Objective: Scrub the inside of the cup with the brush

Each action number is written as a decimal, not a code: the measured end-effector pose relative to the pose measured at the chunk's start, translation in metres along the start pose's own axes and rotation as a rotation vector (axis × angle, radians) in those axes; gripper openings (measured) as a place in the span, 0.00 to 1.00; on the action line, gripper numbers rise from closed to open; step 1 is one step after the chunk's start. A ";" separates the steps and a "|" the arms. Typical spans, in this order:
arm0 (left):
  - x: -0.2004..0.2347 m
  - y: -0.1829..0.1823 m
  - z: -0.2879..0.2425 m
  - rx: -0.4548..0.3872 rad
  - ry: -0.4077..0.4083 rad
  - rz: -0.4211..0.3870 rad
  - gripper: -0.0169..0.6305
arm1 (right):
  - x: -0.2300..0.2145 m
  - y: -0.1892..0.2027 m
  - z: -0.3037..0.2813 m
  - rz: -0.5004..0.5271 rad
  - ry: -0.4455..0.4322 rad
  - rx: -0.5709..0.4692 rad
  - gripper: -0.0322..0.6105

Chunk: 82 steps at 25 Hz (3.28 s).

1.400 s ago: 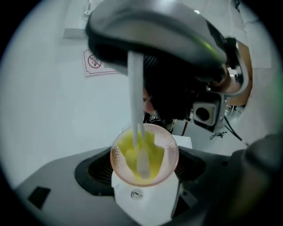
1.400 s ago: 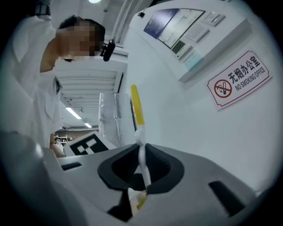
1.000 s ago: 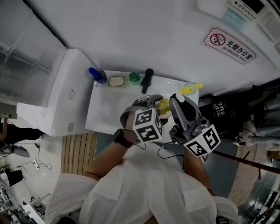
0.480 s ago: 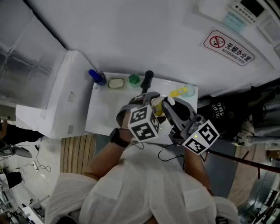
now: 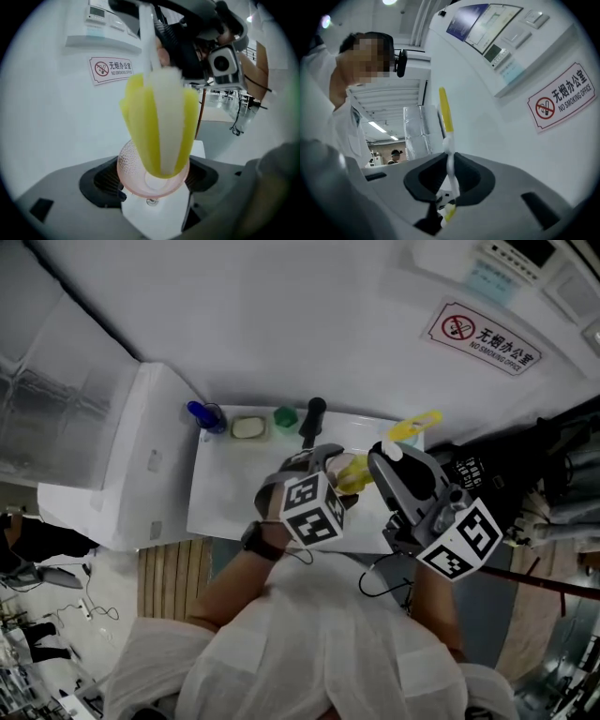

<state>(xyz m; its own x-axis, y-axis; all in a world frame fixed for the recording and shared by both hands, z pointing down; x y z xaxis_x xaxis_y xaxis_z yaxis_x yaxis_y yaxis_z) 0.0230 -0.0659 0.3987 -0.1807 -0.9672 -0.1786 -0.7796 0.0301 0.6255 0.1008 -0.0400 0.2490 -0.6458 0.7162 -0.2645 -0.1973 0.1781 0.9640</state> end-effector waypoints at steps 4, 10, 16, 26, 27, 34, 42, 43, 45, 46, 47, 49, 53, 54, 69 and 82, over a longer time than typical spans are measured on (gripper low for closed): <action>0.002 -0.004 -0.001 0.009 -0.008 -0.013 0.62 | 0.004 0.001 0.002 0.020 -0.016 0.031 0.11; -0.003 -0.014 -0.004 -0.028 0.020 0.008 0.62 | -0.007 0.047 -0.001 0.073 0.037 0.145 0.11; -0.011 -0.020 -0.023 -0.019 0.038 -0.004 0.62 | -0.023 0.073 0.006 0.048 0.096 0.120 0.12; 0.004 -0.025 -0.085 -0.014 0.047 0.020 0.62 | -0.050 -0.003 0.080 0.062 0.290 -0.158 0.11; 0.007 -0.025 -0.092 -0.009 0.042 0.014 0.62 | -0.051 -0.012 0.091 0.072 0.312 -0.185 0.11; 0.032 -0.022 -0.136 0.015 0.024 0.027 0.62 | -0.069 -0.020 0.147 0.075 0.438 -0.227 0.11; 0.065 -0.013 -0.193 0.009 -0.028 0.083 0.62 | -0.080 -0.007 0.182 0.043 0.508 -0.201 0.11; 0.066 -0.010 -0.200 0.016 -0.025 0.081 0.62 | -0.081 -0.007 0.185 0.042 0.517 -0.198 0.11; 0.068 -0.006 -0.214 0.041 -0.023 0.068 0.62 | -0.082 -0.005 0.193 0.038 0.535 -0.191 0.11; 0.070 -0.005 -0.220 0.050 -0.024 0.061 0.62 | -0.083 -0.004 0.196 0.036 0.546 -0.188 0.11; 0.071 -0.003 -0.224 0.055 -0.028 0.059 0.62 | -0.083 -0.003 0.200 0.033 0.556 -0.186 0.11; 0.072 -0.001 -0.232 0.057 -0.035 0.063 0.62 | -0.084 -0.001 0.206 0.030 0.573 -0.185 0.11; 0.076 0.003 -0.241 0.051 -0.037 0.077 0.62 | -0.085 0.001 0.213 0.028 0.594 -0.188 0.11; 0.077 0.004 -0.243 0.041 -0.033 0.087 0.62 | -0.085 0.001 0.214 0.027 0.598 -0.187 0.11; 0.079 -0.007 -0.218 -0.035 -0.059 0.117 0.62 | -0.081 0.001 0.202 0.031 0.563 -0.191 0.11; 0.087 -0.056 -0.104 -0.425 -0.144 0.318 0.62 | -0.074 -0.004 0.180 0.050 0.507 -0.202 0.11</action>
<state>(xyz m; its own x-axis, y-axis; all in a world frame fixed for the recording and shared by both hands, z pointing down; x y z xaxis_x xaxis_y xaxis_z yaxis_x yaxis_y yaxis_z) 0.1130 -0.1784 0.4273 -0.4710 -0.8820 -0.0143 -0.3680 0.1818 0.9119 0.2816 0.0277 0.2694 -0.9227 0.2967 -0.2462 -0.2629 -0.0170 0.9647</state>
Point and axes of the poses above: the fingertips, and each gripper's own axes: z backward along the fingers, x to its left, y out of its underside, the point moved 7 cm from there along z, backward along the fingers, and after that the axes turned 3 degrees about x, right-handed, at the moved point
